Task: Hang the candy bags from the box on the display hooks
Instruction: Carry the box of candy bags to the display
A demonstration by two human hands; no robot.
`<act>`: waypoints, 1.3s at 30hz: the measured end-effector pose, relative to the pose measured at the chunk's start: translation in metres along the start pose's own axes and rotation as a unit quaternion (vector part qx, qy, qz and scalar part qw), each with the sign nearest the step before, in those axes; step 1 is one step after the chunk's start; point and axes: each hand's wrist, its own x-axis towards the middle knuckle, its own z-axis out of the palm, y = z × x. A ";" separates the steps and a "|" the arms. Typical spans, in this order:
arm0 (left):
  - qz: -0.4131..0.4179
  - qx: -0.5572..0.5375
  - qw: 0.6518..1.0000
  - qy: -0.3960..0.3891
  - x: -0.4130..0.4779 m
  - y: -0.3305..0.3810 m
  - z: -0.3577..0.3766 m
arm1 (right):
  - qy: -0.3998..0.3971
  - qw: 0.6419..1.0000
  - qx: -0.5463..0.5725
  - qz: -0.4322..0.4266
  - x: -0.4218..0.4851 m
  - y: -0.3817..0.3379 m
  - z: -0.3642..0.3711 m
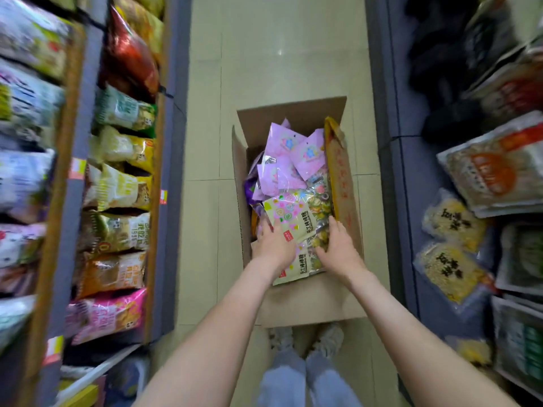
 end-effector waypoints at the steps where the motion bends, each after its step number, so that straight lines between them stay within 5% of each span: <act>1: 0.022 0.011 1.000 -0.002 -0.023 0.008 -0.008 | -0.008 1.000 0.029 -0.004 -0.019 -0.014 -0.014; 9: 0.118 0.065 0.990 -0.042 -0.161 0.043 -0.057 | -0.004 0.994 0.106 -0.028 -0.147 -0.067 -0.097; 19: 0.142 0.089 0.984 -0.063 -0.140 0.054 -0.161 | 0.036 0.995 0.085 0.035 -0.156 -0.103 -0.137; 29: 0.259 0.240 0.934 -0.047 -0.098 0.090 -0.304 | 0.102 0.971 0.181 0.122 -0.149 -0.208 -0.150; 39: 0.376 0.397 0.833 -0.087 -0.122 0.166 -0.293 | 0.147 0.949 0.227 0.161 -0.185 -0.167 -0.182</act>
